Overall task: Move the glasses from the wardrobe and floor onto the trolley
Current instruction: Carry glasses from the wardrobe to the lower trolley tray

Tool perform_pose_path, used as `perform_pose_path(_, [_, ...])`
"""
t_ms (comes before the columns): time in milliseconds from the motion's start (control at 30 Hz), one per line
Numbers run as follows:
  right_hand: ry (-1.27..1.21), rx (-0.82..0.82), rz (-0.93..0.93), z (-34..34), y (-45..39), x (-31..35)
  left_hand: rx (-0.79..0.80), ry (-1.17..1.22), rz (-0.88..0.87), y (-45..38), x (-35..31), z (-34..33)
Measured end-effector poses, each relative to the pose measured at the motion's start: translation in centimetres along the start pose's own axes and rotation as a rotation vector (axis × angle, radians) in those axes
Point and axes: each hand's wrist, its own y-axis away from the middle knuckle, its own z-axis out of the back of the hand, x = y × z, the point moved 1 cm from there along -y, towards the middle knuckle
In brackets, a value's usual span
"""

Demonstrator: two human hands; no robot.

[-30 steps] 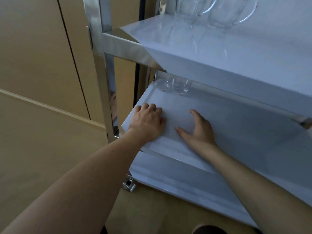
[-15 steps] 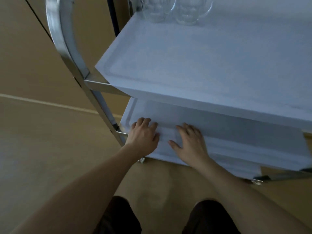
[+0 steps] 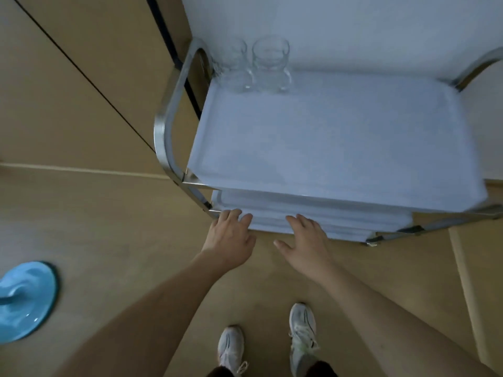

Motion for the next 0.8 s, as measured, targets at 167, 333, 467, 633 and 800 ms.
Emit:
perform_pose_path(167, [-0.025,-0.167,-0.024,9.4,3.7,3.2,-0.070,-0.035,-0.149,-0.3,-4.2,10.1])
perform_pose_path(333, [0.003,-0.381,-0.080,19.2,7.9,5.2,-0.192,-0.063,-0.337,-1.2,-10.4,19.4])
perform_pose_path(467, [-0.009,-0.568,-0.149,26.3,12.5,4.5,-0.279,-0.069,-0.492,-1.1,-16.8,25.2])
perform_pose_path(633, [0.003,-0.763,-0.192,34.0,18.4,1.9,-0.396,-0.073,-0.657,0.7,-25.3,30.7])
perform_pose_path(800, [-0.010,-0.921,-0.239,39.5,24.2,-2.7,-0.469,-0.136,-0.800,2.7,-34.5,34.3])
